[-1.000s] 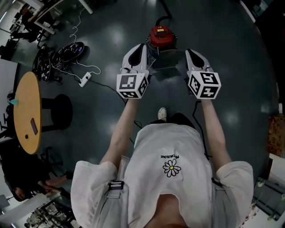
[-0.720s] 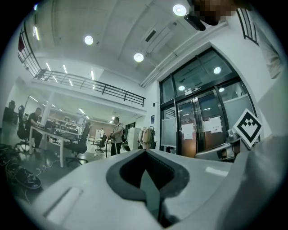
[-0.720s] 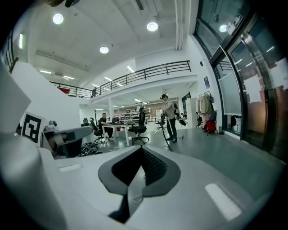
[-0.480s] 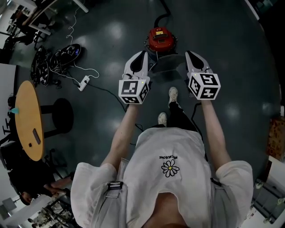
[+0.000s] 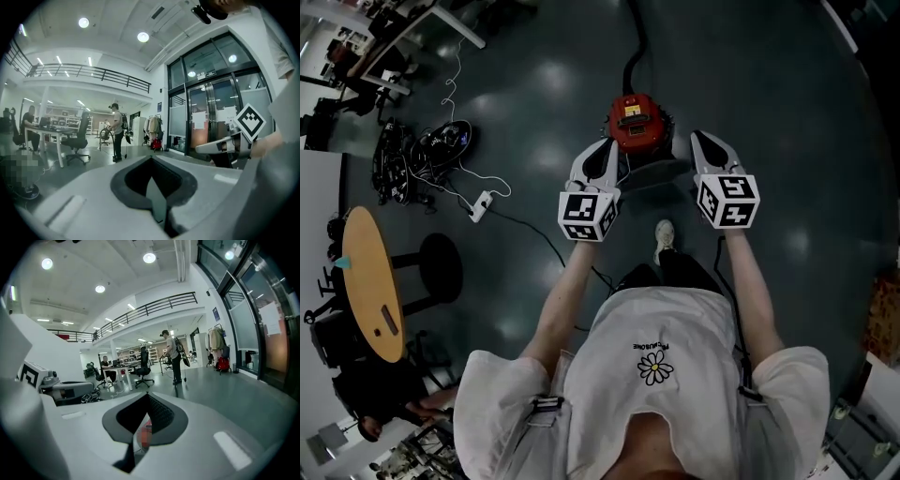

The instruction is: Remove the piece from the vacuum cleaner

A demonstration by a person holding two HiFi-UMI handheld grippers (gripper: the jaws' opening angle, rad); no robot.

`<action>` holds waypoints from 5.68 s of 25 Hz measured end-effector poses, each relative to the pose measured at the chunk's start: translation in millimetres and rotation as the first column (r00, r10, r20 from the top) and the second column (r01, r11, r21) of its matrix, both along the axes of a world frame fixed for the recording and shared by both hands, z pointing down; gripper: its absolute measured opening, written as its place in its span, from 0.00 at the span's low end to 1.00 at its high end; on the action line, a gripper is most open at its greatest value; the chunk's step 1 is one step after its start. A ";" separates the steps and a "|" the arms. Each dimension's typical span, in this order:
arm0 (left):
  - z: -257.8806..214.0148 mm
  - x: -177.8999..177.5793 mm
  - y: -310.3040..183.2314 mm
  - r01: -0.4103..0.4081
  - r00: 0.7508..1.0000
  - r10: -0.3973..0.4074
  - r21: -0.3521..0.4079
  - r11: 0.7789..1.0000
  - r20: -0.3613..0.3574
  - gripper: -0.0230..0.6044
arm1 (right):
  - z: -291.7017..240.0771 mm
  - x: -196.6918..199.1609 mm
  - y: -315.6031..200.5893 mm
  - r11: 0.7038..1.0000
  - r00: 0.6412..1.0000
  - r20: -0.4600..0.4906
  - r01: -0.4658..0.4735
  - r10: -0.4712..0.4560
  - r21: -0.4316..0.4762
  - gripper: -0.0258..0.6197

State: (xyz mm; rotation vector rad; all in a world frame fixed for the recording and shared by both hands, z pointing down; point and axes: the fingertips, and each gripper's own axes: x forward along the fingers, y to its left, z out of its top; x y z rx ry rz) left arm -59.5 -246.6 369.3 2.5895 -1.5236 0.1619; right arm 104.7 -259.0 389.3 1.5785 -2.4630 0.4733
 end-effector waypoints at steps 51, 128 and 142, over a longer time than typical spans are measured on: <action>476.6 37.0 -153.0 -0.190 0.724 0.566 -0.674 0.714 0.395 0.04 | 548.6 -0.9 -13.6 0.505 0.278 -0.434 0.289 -0.857 -0.813 0.10; -145.8 -67.5 -116.9 0.122 0.992 -0.113 0.209 0.970 -0.054 0.04 | -126.7 -96.6 -127.7 0.972 0.951 -0.305 0.116 -0.051 0.202 0.10; -146.2 -61.8 -105.9 0.103 0.995 -0.097 0.208 0.973 -0.038 0.04 | -140.6 -85.5 -111.5 0.968 0.979 -0.201 0.070 -0.021 0.243 0.10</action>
